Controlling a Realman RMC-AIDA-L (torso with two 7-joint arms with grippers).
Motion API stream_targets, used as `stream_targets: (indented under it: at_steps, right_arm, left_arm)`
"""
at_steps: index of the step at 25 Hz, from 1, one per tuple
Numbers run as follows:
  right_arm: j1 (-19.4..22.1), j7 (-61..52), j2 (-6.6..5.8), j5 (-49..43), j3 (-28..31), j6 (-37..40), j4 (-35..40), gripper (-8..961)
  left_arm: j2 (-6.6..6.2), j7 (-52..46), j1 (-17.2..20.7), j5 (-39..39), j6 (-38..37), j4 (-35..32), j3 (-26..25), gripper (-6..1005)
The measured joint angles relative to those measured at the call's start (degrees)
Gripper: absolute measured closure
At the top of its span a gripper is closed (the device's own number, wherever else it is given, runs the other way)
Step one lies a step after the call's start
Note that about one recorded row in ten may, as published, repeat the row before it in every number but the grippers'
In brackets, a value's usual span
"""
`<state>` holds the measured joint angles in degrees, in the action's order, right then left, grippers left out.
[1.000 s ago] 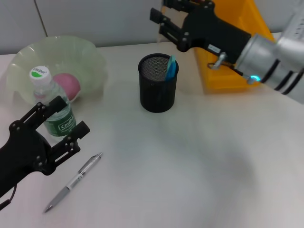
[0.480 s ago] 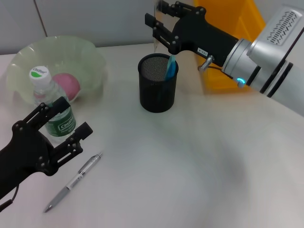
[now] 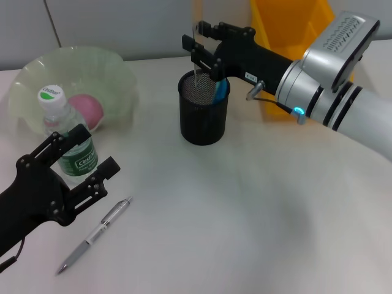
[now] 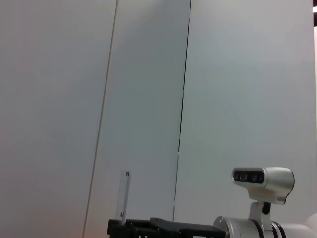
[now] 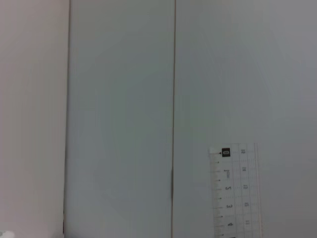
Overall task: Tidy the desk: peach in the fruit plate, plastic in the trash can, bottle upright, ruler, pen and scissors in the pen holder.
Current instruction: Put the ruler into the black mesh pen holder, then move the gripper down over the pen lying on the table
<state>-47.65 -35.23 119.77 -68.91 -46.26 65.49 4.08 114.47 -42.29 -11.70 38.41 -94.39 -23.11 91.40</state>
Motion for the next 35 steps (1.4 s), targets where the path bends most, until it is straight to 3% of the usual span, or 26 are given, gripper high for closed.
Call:
stream_targets:
  at_steps: [17,23,25,35]
  right_arm:
    - [0.96,-1.36,0.02,0.03,-0.28,0.61,-0.66,520]
    - [3.56,-1.86,-0.01,0.98,0.52,5.89,1.27,314]
    - [6.75,-4.37,-0.11,1.05,1.86,10.54,4.97,126]
    - [13.98,-12.79,-0.43,1.07,1.51,14.68,14.76,122]
  left_arm:
    - [-0.12,-0.52,-0.08,0.00,0.05,0.66,-0.36,244]
    - [-0.17,-0.70,0.33,-0.03,-0.06,0.88,-1.16,245]
    - [-0.02,-0.62,1.12,-0.07,-0.85,0.48,-1.86,245]
    - [0.22,-0.77,2.59,0.12,2.50,-4.35,-3.48,247]
